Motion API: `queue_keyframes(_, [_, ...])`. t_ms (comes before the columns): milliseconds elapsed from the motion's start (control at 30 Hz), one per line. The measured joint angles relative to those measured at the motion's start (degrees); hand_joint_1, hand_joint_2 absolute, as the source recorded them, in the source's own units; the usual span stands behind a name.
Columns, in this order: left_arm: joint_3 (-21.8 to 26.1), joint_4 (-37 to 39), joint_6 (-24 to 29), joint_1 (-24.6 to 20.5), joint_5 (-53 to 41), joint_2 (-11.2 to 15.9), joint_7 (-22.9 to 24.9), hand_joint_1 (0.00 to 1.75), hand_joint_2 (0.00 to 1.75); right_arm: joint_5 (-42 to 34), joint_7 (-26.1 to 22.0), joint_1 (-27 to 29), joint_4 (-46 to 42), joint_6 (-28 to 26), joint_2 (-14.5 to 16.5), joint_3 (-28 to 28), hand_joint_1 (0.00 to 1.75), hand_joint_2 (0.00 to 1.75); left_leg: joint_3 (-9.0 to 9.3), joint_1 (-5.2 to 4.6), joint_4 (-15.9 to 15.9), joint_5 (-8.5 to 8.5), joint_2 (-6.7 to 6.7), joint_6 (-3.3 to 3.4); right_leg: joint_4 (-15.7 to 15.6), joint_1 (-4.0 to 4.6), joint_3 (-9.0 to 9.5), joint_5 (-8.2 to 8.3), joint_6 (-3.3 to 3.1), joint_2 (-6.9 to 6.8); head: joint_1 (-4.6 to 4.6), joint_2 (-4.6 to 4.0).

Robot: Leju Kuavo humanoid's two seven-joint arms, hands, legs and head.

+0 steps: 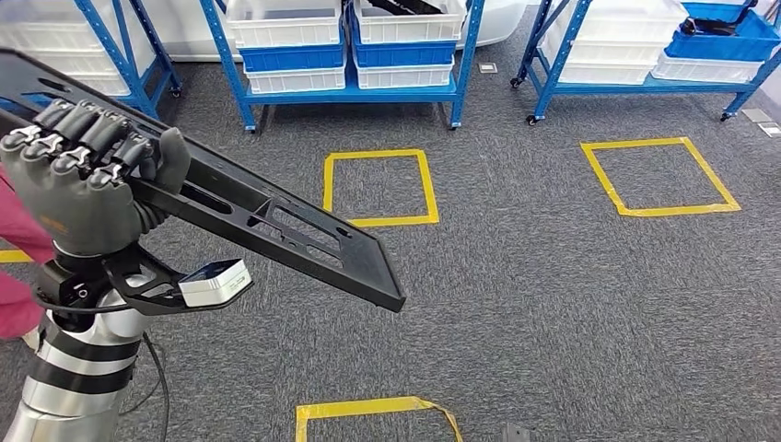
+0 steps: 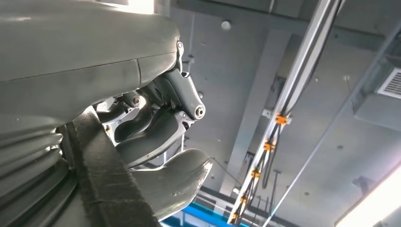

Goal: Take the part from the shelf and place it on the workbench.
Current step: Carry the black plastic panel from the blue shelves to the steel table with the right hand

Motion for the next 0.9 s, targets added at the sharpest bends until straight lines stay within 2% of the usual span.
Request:
queue_keyframes(67, [-0.3, 0.1, 0.0, -0.2, 0.1, 0.0, 0.0, 1.75, 1.75, 0.0, 0.0, 0.0, 0.0, 0.0, 0.0, 0.0, 0.0, 0.0, -2.05, 0.03, 0.0, 1.42, 0.0, 0.42, 6.6, -0.27, -2.25, -4.88, -0.29, 0.03, 0.2, 0.0])
queue_keyframes(100, [-0.5, 0.1, 0.0, -0.2, 0.2, 0.0, 0.1, 1.75, 1.75, 0.0, 0.0, 0.0, 0.0, 0.0, 0.0, 0.0, 0.0, 0.0, -3.09, 0.04, 0.0, 2.12, 0.0, 0.4, 10.3, -0.43, -3.12, -6.24, 0.0, 0.02, 0.18, 0.0])
queue_keyframes(133, [-0.7, 0.2, -0.1, -0.2, 0.3, 0.0, 0.1, 1.75, 1.75, 0.0, 0.0, 0.0, 0.0, 0.0, 0.0, 0.0, 0.0, 0.0, -4.14, 0.07, 0.0, 2.85, 0.04, 0.3, 13.3, -0.6, -3.53, -6.41, 0.61, 0.02, 0.17, 0.0])
queue_keyframes(167, [-0.9, 0.3, -0.1, -0.2, 0.4, 0.0, 0.1, 1.75, 1.75, 0.0, 0.0, 0.0, 0.0, 0.0, 0.0, 0.0, 0.0, 0.0, -5.1, 0.12, 0.0, 3.58, 0.1, 0.12, 14.7, -0.76, -3.2, -5.45, 1.44, 0.02, 0.17, 0.0])
queue_keyframes(200, [-1.1, 0.3, -0.1, -0.2, 0.5, 0.0, 0.1, 1.75, 1.75, 0.0, 0.0, 0.0, 0.0, 0.0, -0.1, 0.0, 0.0, 0.0, -5.99, 0.22, 0.1, 4.29, 0.16, -0.12, 14.2, -0.89, -1.87, -3.9, 2.22, 0.01, 0.16, 0.0])
queue_keyframes(233, [-1.2, 0.3, -0.1, -0.2, 0.5, 0.0, 0.1, 1.75, 1.75, 0.0, 0.0, 0.0, 0.0, 0.0, -0.1, 0.0, 0.0, 0.0, -6.73, 0.31, 0.1, 4.95, 0.21, -0.42, 11.6, -1.0, 0.52, -2.73, 2.72, 0.01, 0.19, 0.0])
queue_keyframes(267, [-1.3, 0.3, -0.1, -0.2, 0.6, 0.1, 0.1, 1.75, 1.75, 0.0, 0.0, -0.1, 0.0, 0.0, -0.1, 0.0, 0.0, 0.0, -7.33, 0.32, 0.1, 5.55, 0.22, -0.77, 7.3, -1.04, 4.1, -2.73, 2.73, 0.01, 0.21, 0.0])
queue_keyframes(300, [-1.3, 0.3, -0.1, -0.2, 0.6, 0.1, 0.1, 1.75, 1.75, 0.1, 0.0, -0.1, 0.0, 0.0, -0.2, 0.0, 0.0, 0.0, -7.71, 0.29, 0.2, 6.1, 0.24, -1.17, 2.7, -1.0, 7.4, -3.6, 2.28, 0.06, 0.15, 0.0])
queue_keyframes(333, [-1.4, 0.3, -0.1, -0.3, 0.6, 0.1, 0.1, 1.75, 1.75, 0.1, 0.0, -0.1, 0.0, 0.0, -0.2, 0.0, 0.0, 0.0, -7.84, 0.23, 0.2, 6.64, 0.27, -1.57, -1.0, -0.94, 9.8, -4.72, 1.66, 0.09, 0.11, 0.0])
queue_keyframes(367, [-1.4, 0.3, -0.1, -0.4, 0.6, 0.1, 0.1, 1.75, 1.75, 0.1, 0.0, -0.2, 0.0, 0.0, -0.1, 0.0, 0.0, 0.0, -7.83, 0.23, 0.0, 7.13, 0.3, -1.99, -3.2, -0.78, 11.14, -5.61, 1.0, 0.13, 0.03, 0.0])
queue_keyframes(433, [-1.7, 0.3, -0.2, -0.5, 0.6, 0.3, 0.1, 1.75, 1.75, 0.2, 0.0, -0.1, 0.0, 0.0, -0.1, 0.0, 0.0, 0.0, -7.7, 0.45, -0.4, 7.75, 0.35, -2.77, -4.0, -0.8, 10.87, -5.38, -0.12, 0.11, -0.09, 0.0])
queue_keyframes(467, [-1.8, 0.3, -0.3, -0.5, 0.6, 0.4, 0.1, 1.75, 1.75, 0.2, 0.0, -0.1, 0.0, 0.0, -0.1, 0.0, 0.0, 0.0, -7.92, 0.58, 0.2, 6.97, 0.31, -3.05, -4.0, -0.9, 10.83, -4.99, -0.73, 0.07, -0.17, 0.0])
queue_keyframes(500, [-1.9, 0.4, -0.4, -0.6, 0.6, 0.6, 0.1, 1.75, 1.75, 0.2, 0.0, -0.1, 0.0, 0.0, -0.1, 0.0, 0.0, 0.0, -8.46, 0.66, 1.8, 5.27, 0.27, -3.26, -4.1, -1.05, 10.77, -4.56, -1.33, 0.0, -0.25, 0.0])
queue_keyframes(567, [-2.1, 0.4, -0.4, -0.6, 0.6, 0.9, 0.1, 1.75, 1.75, 0.2, 0.0, 0.0, 0.0, 0.0, -0.1, 0.0, 0.0, 0.0, -10.53, 0.7, 8.5, 0.22, 0.13, -3.52, -4.1, -0.97, 10.43, -3.8, -2.13, -0.09, -0.37, 0.0])
queue_keyframes(600, [-2.2, 0.5, -0.4, -0.6, 0.6, 1.0, 0.2, 1.75, 1.75, 0.2, 0.0, 0.1, 0.0, 0.0, -0.1, 0.0, 0.0, 0.0, -11.61, 0.7, 12.3, -1.7, 0.07, -3.63, -4.0, -0.85, 10.12, -3.54, -2.27, -0.1, -0.38, 0.0])
queue_keyframes(633, [-2.3, 0.6, -0.4, -0.5, 0.6, 1.2, 0.2, 1.75, 1.75, 0.2, -0.1, 0.1, 0.0, 0.0, -0.1, 0.0, 0.0, 0.0, -12.18, 0.7, 15.1, -2.62, 0.02, -3.69, -3.9, -0.73, 9.82, -3.33, -2.32, -0.1, -0.37, 0.0])
queue_keyframes(667, [-2.4, 0.7, -0.4, -0.5, 0.6, 1.3, 0.2, 1.75, 1.75, 0.3, -0.3, 0.2, 0.0, 0.0, -0.1, 0.0, 0.0, 0.0, -11.8, 0.71, 15.9, -2.45, 0.0, -3.69, -3.9, -0.66, 9.62, -3.2, -2.32, -0.09, -0.38, 0.0])
queue_keyframes(700, [-2.5, 0.8, -0.3, -0.5, 0.6, 1.4, 0.2, 1.75, 1.75, 0.3, -0.6, 0.3, 0.0, 0.0, -0.1, 0.0, 0.0, 0.0, -10.35, 0.72, 14.4, -1.42, -0.01, -3.64, -3.8, -0.63, 9.53, -3.13, -2.28, -0.07, -0.37, 0.0])
queue_keyframes(733, [-2.6, 0.9, -0.3, -0.5, 0.6, 1.5, 0.3, 1.75, 1.75, 0.4, -1.0, 0.4, 0.0, 0.0, -0.1, 0.0, 0.0, 0.0, -7.96, 0.73, 11.0, 0.11, -0.02, -3.53, -3.7, -0.63, 9.52, -3.12, -2.26, -0.05, -0.37, 0.0])
queue_keyframes(800, [-2.7, 0.9, -0.3, -0.5, 0.6, 1.7, 0.4, 1.75, 1.75, 0.4, -1.5, 0.3, 0.0, 0.0, 0.0, 0.0, 0.0, 0.0, -3.67, 0.62, 4.2, 1.72, -0.1, -3.17, -3.5, -0.48, 9.23, -3.17, -1.95, -0.02, -0.34, 0.0])
queue_keyframes(833, [-2.7, 0.9, -0.3, -0.5, 0.6, 1.8, 0.4, 1.75, 1.75, 0.4, -1.7, 0.3, 0.0, 0.0, 0.0, 0.0, 0.0, 0.0, -2.61, 0.49, 2.2, 1.84, -0.16, -2.94, -3.3, -0.36, 9.02, -3.16, -1.7, -0.02, -0.34, 0.0])
queue_keyframes(900, [-2.7, 0.9, -0.2, -0.5, 0.6, 1.9, 0.5, 1.75, 1.75, 0.4, -2.0, 0.2, 0.0, 0.0, 0.0, 0.0, 0.0, 0.0, -2.57, 0.28, 1.1, 1.67, -0.27, -2.59, -3.2, -0.09, 8.51, -3.03, -1.25, -0.02, -0.33, 0.0])
